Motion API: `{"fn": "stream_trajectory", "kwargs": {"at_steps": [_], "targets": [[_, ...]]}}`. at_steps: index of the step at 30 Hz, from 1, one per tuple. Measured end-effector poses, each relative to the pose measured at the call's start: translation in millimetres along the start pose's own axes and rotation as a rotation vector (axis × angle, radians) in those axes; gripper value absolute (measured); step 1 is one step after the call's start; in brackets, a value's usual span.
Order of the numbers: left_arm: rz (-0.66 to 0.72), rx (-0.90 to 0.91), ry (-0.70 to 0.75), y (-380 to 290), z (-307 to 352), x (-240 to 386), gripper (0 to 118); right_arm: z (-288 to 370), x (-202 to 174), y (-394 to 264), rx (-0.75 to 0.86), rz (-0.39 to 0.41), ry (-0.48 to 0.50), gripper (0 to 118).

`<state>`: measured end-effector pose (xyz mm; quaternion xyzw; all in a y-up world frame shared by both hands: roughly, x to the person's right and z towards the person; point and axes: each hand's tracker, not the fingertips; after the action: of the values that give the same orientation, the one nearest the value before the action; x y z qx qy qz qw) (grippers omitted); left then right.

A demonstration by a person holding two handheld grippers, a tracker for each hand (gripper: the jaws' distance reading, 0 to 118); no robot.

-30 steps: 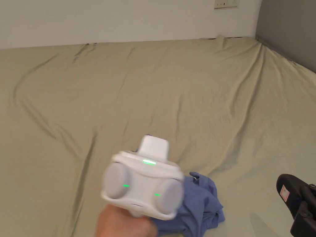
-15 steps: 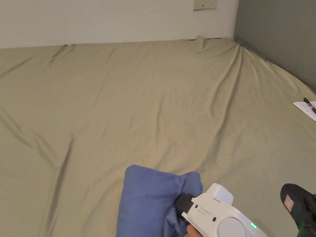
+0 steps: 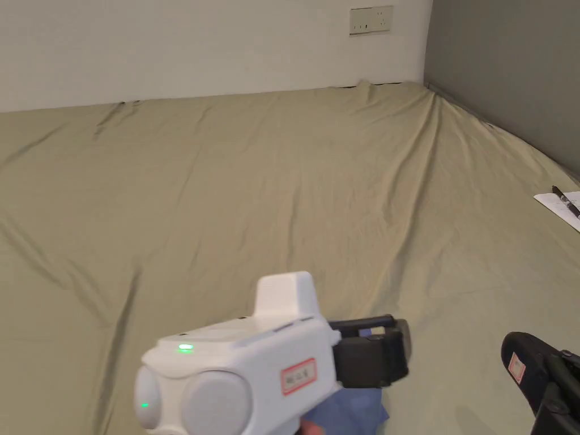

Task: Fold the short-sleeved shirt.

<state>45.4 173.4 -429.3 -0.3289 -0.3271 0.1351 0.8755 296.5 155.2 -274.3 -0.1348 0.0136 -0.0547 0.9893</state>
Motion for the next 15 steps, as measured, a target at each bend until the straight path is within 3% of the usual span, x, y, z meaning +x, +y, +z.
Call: {"fn": "stream_trajectory", "kwargs": {"at_steps": [1,2,3,4,6,7,10,15], "targets": [[-0.012,0.003,0.052,4,8,-2,109,0,-1,0,0.002,0.001,0.006,2],[-0.019,0.016,0.097,3,11,-2,86,1,-2,0,0.006,0.002,0.013,2],[-0.028,0.070,0.136,1,17,-4,51,1,-4,0,0.011,0.001,0.015,2],[-0.026,0.135,0.171,-3,22,-5,2,1,-5,0,0.016,0.000,0.017,2],[-0.012,0.193,0.252,-12,20,-5,0,0,-8,-1,0.028,0.000,0.017,2],[0.010,0.189,0.193,-12,20,-3,0,0,-9,-1,0.034,0.003,0.011,2],[-0.122,0.146,0.241,-20,12,8,0,-1,-10,0,0.037,0.007,0.015,2],[-0.185,0.138,0.346,-26,-10,20,0,-8,-11,3,0.044,0.001,0.022,2]]}}
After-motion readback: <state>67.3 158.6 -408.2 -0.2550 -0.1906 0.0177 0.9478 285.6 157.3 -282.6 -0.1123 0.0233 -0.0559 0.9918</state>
